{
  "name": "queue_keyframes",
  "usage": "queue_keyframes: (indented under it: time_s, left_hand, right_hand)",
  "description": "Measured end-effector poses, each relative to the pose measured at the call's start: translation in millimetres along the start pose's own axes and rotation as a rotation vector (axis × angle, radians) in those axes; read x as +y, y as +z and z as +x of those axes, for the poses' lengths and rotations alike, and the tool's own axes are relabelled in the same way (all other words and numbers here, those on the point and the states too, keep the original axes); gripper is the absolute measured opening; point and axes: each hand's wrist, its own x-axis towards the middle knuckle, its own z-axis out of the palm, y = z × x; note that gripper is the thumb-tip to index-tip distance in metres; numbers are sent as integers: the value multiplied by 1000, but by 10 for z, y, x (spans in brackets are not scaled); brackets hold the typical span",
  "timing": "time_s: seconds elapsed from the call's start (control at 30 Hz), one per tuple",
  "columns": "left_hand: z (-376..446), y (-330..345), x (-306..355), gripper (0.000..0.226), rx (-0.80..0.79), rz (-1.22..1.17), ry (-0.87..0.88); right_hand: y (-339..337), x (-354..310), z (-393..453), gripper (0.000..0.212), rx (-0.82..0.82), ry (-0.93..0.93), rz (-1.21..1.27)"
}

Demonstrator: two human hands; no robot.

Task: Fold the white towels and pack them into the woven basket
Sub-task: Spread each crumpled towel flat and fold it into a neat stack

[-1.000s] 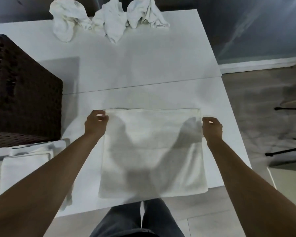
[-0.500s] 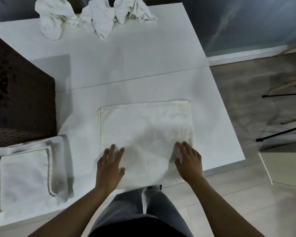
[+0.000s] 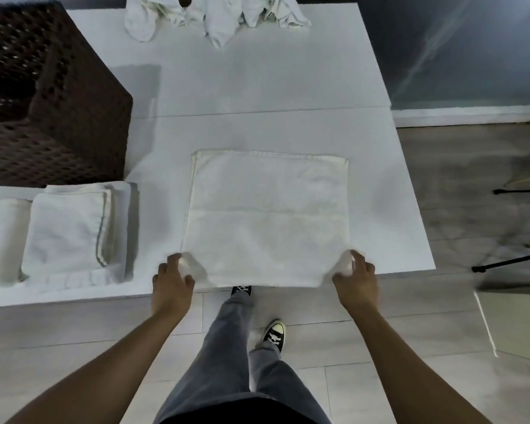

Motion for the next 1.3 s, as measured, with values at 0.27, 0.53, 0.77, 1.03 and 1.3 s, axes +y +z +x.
queue_keyframes:
  time_s: [0.27,0.53,0.77,1.03,1.3]
  left_hand:
    - [-219,-42,-126,28,-4,-231,-149]
    - [-583,4,-292,28,-98,-323,-213]
    - [-908,19,-391,15,-57,-683,-356]
    - [-880,-372,-57,21,62,-939,-275]
    - [-265,-787,372,10,67,-1186,-269]
  right_hand:
    - [5,216,-37,22,36,175,330]
    - [9,386,-258,14,-9,256,669]
    - [-9,451,-420,25,40,337,851]
    - [-345,-35,-429,11,-66,221,1090]
    - [-756,-657,48,20,-71,227,1173]
